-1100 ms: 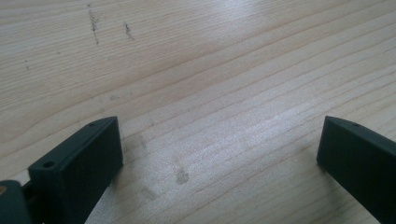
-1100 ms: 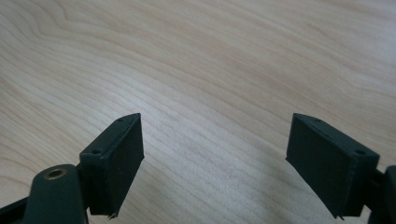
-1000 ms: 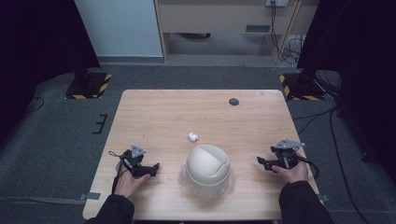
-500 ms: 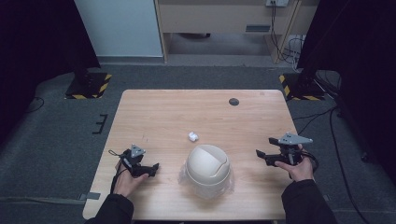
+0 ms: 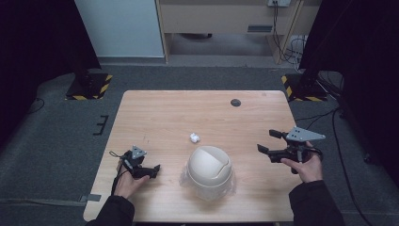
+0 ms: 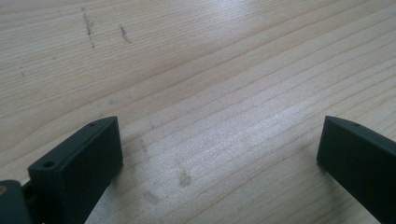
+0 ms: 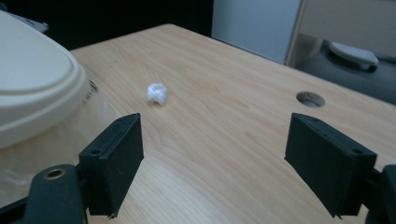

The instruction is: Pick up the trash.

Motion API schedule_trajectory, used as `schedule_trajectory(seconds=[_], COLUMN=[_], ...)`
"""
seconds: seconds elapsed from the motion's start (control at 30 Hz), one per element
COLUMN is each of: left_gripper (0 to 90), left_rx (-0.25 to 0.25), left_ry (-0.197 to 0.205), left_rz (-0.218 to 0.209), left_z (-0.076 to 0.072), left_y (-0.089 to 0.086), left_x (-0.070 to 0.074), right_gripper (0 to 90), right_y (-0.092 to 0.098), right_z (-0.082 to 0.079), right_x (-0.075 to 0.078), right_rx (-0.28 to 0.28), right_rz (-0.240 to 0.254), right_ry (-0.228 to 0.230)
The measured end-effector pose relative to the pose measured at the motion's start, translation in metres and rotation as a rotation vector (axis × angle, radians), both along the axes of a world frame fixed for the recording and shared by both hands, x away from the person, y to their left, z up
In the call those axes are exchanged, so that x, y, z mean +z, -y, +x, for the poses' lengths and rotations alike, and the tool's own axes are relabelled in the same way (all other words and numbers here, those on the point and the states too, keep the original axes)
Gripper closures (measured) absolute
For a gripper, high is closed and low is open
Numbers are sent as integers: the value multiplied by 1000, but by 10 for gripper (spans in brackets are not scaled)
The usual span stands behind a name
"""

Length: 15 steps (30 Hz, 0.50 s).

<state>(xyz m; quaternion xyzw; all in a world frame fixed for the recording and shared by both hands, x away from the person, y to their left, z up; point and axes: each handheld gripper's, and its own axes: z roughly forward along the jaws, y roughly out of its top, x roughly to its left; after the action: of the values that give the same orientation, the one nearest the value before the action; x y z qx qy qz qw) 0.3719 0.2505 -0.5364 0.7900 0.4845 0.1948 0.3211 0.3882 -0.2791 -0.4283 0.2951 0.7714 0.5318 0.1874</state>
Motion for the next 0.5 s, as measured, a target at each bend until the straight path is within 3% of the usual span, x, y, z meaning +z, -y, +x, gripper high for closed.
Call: schedule_trajectory(seconds=[0.2,0.5], left_gripper=[0,0], left_rx=[0,0], left_ry=[0,1], left_rz=[1,2], left_z=[0,0], left_y=[0,0], left_x=[0,0], right_gripper=[195,197], right_y=[-11,-30], right_z=[-8,-17], right_x=[20,38], right_rx=[89,206], right_rz=[22,66], right_ry=[36,60])
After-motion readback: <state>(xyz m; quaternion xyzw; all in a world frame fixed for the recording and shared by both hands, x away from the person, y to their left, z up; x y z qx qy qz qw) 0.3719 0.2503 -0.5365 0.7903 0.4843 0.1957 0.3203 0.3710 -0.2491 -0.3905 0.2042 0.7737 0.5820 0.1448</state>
